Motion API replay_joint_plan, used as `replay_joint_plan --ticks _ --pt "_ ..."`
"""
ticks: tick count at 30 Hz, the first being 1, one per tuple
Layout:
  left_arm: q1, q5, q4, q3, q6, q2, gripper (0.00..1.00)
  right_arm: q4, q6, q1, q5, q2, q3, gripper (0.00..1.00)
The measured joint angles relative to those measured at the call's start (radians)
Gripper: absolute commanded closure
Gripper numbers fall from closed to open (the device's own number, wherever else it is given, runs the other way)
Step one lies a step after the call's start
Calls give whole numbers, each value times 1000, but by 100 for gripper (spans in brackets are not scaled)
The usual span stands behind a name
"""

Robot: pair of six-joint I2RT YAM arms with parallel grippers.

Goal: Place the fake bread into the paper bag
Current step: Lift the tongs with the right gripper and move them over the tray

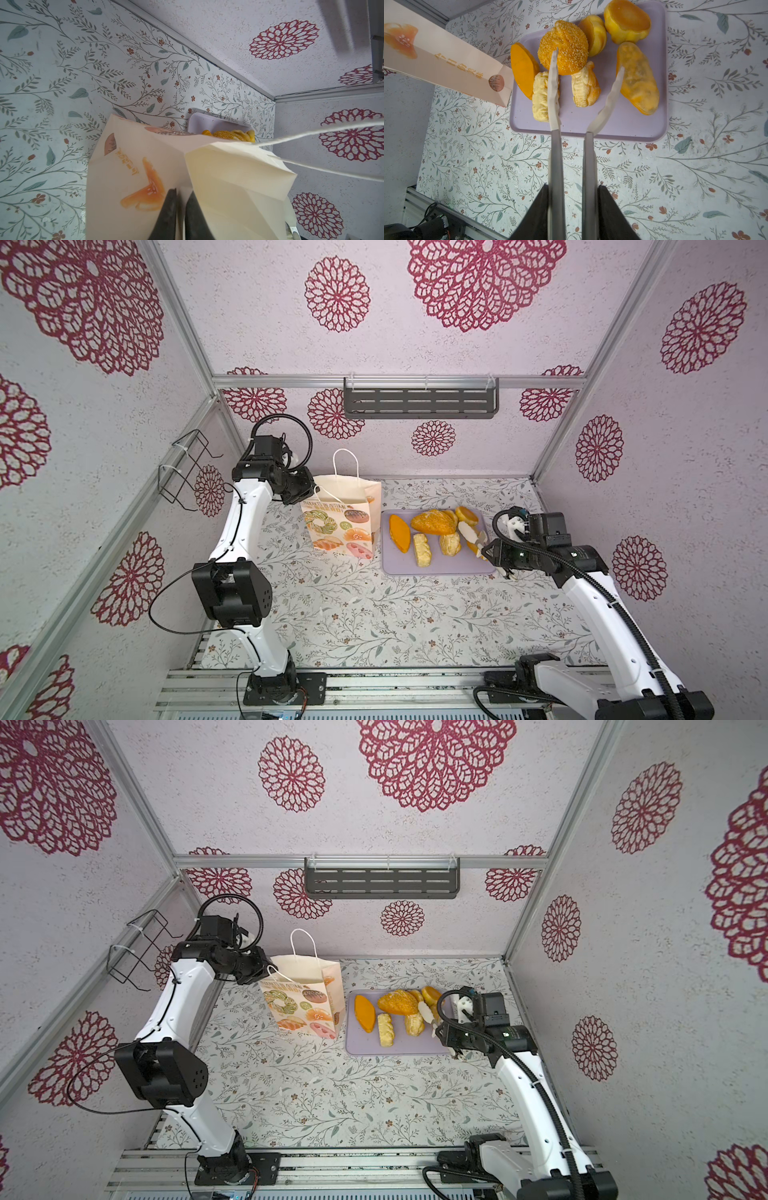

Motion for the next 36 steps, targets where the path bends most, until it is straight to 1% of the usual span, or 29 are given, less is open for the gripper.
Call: replay_joint_plan --ticks 3,11,14,18,21,24,27,30,36 --pt "9 7 0 0 -6 -13 83 -2 0 0 1 -6 0 62" --pt "18 10 1 0 -14 -30 83 -6 0 1 9 -12 0 62" --pt "18 6 0 0 -9 -34 80 -6 0 3 14 -12 0 62" --pt "18 -1 -3 3 10 -39 68 -6 0 4 16 -12 0 62" --pt "17 -19 -18 20 27 -39 56 -6 0 4 16 -12 0 62" --pt "17 -50 -48 60 52 -38 49 -9 0 5 16 -12 0 61" --pt "12 -87 -83 119 80 -37 46 -21 0 4 18 -12 3 61" --pt "6 -110 -105 162 105 -29 45 -30 -4 5 21 -12 8 61" --pt "-31 -159 -150 201 139 26 44 -37 -18 5 27 -14 12 61"
